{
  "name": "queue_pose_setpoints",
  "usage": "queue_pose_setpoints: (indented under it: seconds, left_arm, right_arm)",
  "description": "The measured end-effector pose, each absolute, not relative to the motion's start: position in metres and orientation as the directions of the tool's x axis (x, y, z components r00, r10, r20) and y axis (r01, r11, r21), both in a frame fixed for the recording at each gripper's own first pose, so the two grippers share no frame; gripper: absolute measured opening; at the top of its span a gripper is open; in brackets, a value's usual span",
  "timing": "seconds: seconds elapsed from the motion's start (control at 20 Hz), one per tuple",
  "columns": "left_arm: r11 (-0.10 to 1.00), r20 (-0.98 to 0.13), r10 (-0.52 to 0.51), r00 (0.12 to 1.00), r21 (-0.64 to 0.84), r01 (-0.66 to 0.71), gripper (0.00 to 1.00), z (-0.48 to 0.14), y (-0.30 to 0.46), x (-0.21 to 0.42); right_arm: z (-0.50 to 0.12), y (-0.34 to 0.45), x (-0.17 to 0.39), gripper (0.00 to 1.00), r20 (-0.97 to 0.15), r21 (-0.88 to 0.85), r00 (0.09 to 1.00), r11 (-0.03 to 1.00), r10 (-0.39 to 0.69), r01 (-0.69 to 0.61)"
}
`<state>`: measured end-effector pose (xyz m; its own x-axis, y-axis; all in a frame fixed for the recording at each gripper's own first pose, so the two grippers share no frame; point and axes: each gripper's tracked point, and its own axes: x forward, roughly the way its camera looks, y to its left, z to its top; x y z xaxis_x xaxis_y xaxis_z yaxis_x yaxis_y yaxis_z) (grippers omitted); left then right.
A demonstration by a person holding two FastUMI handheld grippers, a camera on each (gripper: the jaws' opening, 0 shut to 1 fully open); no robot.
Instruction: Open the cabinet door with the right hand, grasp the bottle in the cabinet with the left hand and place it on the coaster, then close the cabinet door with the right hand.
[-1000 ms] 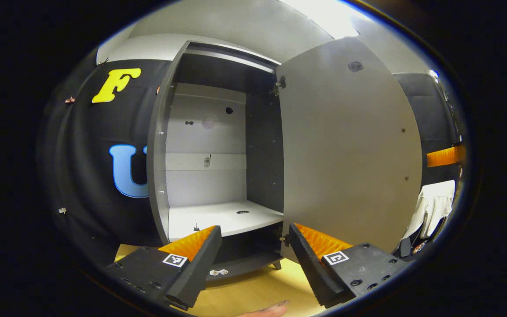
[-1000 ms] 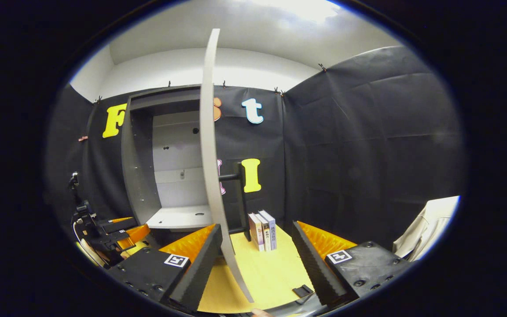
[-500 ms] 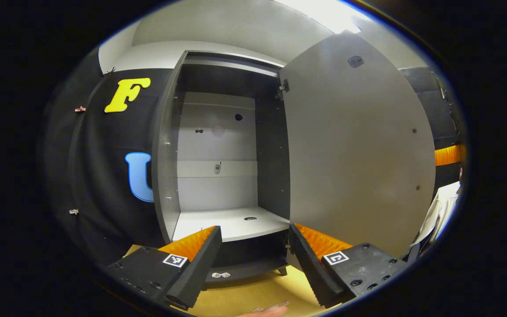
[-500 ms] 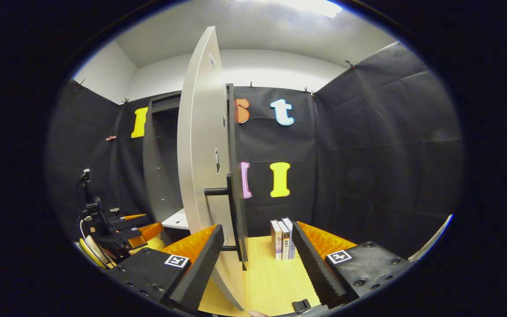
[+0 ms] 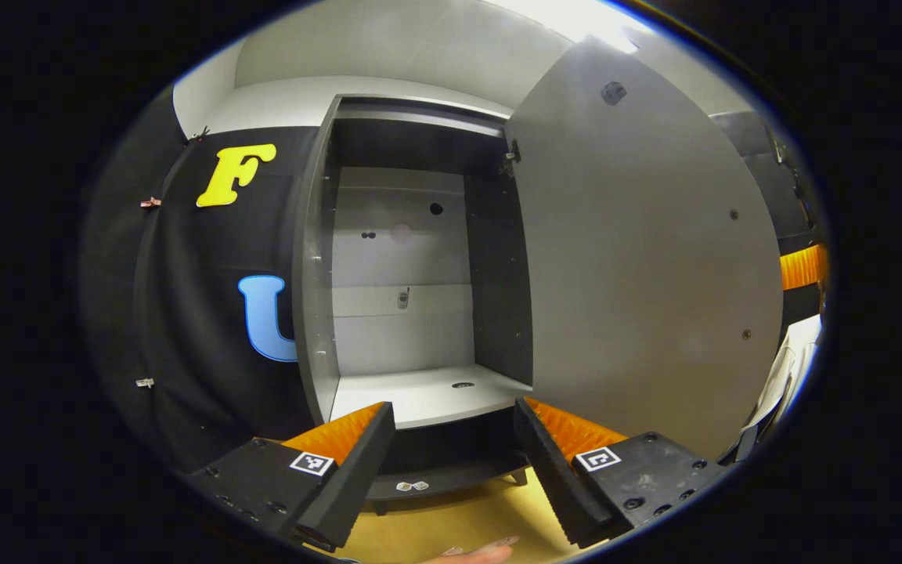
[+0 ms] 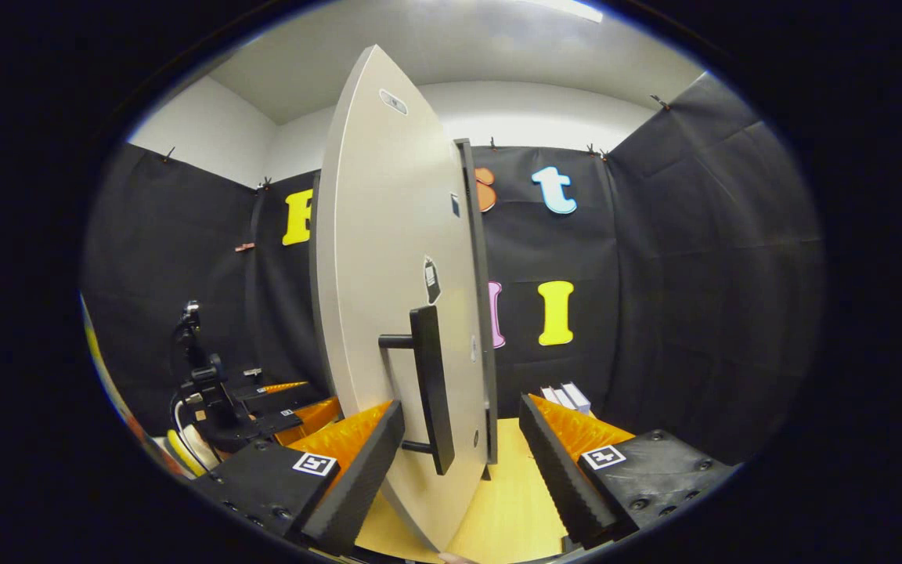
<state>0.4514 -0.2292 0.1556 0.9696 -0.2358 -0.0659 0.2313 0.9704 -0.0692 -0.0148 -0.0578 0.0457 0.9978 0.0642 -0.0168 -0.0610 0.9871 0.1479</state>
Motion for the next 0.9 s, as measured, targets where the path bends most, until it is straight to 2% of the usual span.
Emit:
queue_pose_setpoints:
  seconds: [0.1,0.15,0.55,0.6,0.65,0.9]
  left_arm:
    - [0.971,-0.066,-0.233,0.97,-0.073,0.228,0.96,0.154,-0.214,0.451]
    - [0.972,-0.068,-0.23,0.971,-0.074,0.225,0.96,0.153,-0.205,0.45]
    - [0.982,-0.077,-0.185,0.98,-0.056,0.181,0.96,0.144,-0.123,0.445]
    - [0.984,-0.077,-0.177,0.981,-0.045,0.174,0.96,0.143,-0.113,0.443]
    - [0.986,-0.077,-0.167,0.983,-0.038,0.165,0.96,0.143,-0.105,0.442]
    - [0.99,-0.079,-0.14,0.987,-0.024,0.139,0.96,0.143,-0.079,0.44]
  right_arm:
    - [0.043,-0.032,-0.007,1.0,-0.014,0.17,0.994,0.98,0.106,-0.102]
    - [0.041,-0.02,-0.001,0.98,-0.013,0.189,0.992,0.975,0.125,-0.121]
    - [0.027,0.06,0.042,0.98,-0.029,0.208,0.972,0.952,0.234,-0.223]
    - [0.025,0.072,0.043,1.0,-0.031,0.211,0.967,0.948,0.251,-0.24]
    - [0.025,0.081,0.045,0.98,-0.026,0.209,0.963,0.943,0.268,-0.257]
    - [0.015,0.09,0.058,0.98,-0.035,0.168,0.964,0.952,0.265,-0.256]
